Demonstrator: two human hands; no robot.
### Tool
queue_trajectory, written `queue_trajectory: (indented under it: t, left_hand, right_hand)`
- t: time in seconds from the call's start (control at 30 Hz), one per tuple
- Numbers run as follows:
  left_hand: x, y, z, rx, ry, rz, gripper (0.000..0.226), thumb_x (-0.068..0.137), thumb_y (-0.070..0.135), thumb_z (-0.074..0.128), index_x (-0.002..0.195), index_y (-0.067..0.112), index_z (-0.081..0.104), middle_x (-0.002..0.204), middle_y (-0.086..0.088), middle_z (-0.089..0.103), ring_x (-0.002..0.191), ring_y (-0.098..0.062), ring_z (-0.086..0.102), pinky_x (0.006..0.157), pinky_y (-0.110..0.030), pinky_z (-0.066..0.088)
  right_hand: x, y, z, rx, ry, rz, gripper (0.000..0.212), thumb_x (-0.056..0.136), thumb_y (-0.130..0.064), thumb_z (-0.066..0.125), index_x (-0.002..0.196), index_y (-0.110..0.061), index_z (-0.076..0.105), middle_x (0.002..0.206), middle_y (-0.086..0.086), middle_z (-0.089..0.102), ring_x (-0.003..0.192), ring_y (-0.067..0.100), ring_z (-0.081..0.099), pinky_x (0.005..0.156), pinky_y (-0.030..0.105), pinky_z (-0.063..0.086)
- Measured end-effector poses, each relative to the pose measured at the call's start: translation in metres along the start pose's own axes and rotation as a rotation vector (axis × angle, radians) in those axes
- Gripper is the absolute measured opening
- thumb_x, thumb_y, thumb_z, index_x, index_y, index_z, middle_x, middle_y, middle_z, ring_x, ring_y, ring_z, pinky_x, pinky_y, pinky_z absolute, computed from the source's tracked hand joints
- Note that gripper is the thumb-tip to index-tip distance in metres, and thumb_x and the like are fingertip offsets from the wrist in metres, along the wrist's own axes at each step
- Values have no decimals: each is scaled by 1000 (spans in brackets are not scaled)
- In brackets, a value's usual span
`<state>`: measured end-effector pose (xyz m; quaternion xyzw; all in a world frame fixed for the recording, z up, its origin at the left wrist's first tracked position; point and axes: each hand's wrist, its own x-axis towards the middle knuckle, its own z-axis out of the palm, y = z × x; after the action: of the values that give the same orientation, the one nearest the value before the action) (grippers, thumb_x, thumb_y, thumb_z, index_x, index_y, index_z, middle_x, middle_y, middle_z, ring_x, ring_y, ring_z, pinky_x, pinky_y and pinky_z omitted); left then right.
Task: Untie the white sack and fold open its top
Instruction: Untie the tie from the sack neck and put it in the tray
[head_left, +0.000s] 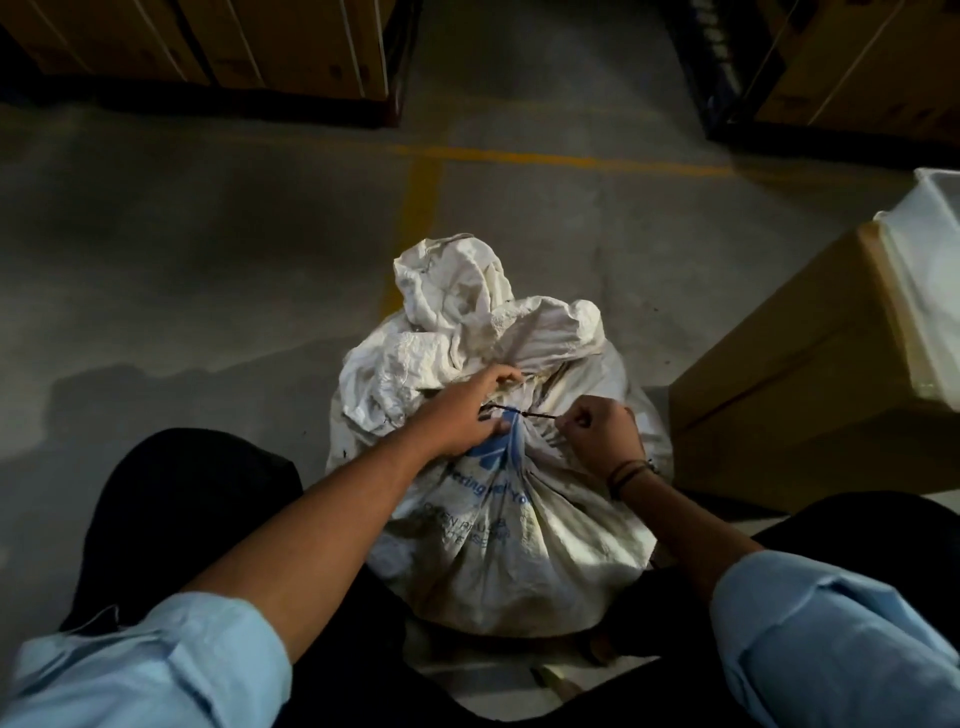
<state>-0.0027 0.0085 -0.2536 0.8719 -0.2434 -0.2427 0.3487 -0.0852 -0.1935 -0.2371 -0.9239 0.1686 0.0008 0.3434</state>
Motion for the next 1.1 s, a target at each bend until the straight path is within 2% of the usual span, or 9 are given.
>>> queue_trajectory:
  t: [0.13,0.23,0.4,0.47,0.67,0.8,0.87,1.0,1.1]
  left_hand:
    - [1,0,-4,-55,18,-3,44,83,26,78,113,46,52,131,9,62,119,-11,60,99,-43,52]
    - [3,3,-4,-44,46,-22,29,80,34,78,101,43,61,126,13,65,108,-7,66,97,-40,54]
    - [4,19,6,14,285,-135,18,72,42,81,82,34,68,86,15,74,75,0,69,70,-26,59]
    - [5,27,6,49,326,-198,15,70,37,83,77,32,71,81,14,74,66,-3,67,62,-24,57]
    - [12,45,-5,61,264,-300,14,68,26,88,73,29,74,82,13,74,73,-7,67,63,-23,53]
    - [5,60,5,271,316,-232,12,79,16,73,76,28,73,80,9,66,70,-13,58,62,-26,46]
    - [1,64,10,344,330,-167,14,82,14,69,77,27,73,80,5,69,71,-17,62,61,-26,41]
    - [1,62,5,325,304,-160,13,82,16,71,78,29,74,80,6,68,73,-19,65,58,-25,40]
    - [3,58,-1,291,257,-146,12,78,19,77,78,30,75,73,11,58,70,-17,62,60,-24,42]
  right_hand:
    - [4,-5,2,-86,-19,-69,23,80,-18,65,60,-19,55,58,1,57,57,21,54,54,27,34]
    - [5,-11,0,-92,0,-121,22,79,-20,64,61,-18,52,57,0,54,57,24,54,52,32,39]
    - [2,-14,2,-44,-4,-154,14,79,-17,65,67,-15,60,59,-1,56,60,21,54,56,31,40]
    - [2,-13,2,-37,-33,-147,13,80,-18,65,68,-15,61,61,-2,57,62,20,55,58,33,43]
    - [0,-15,-1,-48,-77,-203,13,82,-17,64,70,-14,60,63,-2,55,63,18,52,57,32,41]
    - [-1,-16,-1,-85,-121,-308,14,85,-19,63,73,-13,59,67,-4,54,65,19,53,58,33,40]
    - [-1,-16,-1,-103,-121,-348,16,84,-20,64,71,-15,57,67,-2,57,66,22,55,59,36,44]
    - [0,-17,-2,-81,-116,-389,13,84,-19,63,72,-17,57,70,0,59,67,22,56,61,37,46]
    - [4,-17,-1,-41,-93,-373,13,84,-18,63,72,-16,60,68,-5,54,66,18,53,62,36,44]
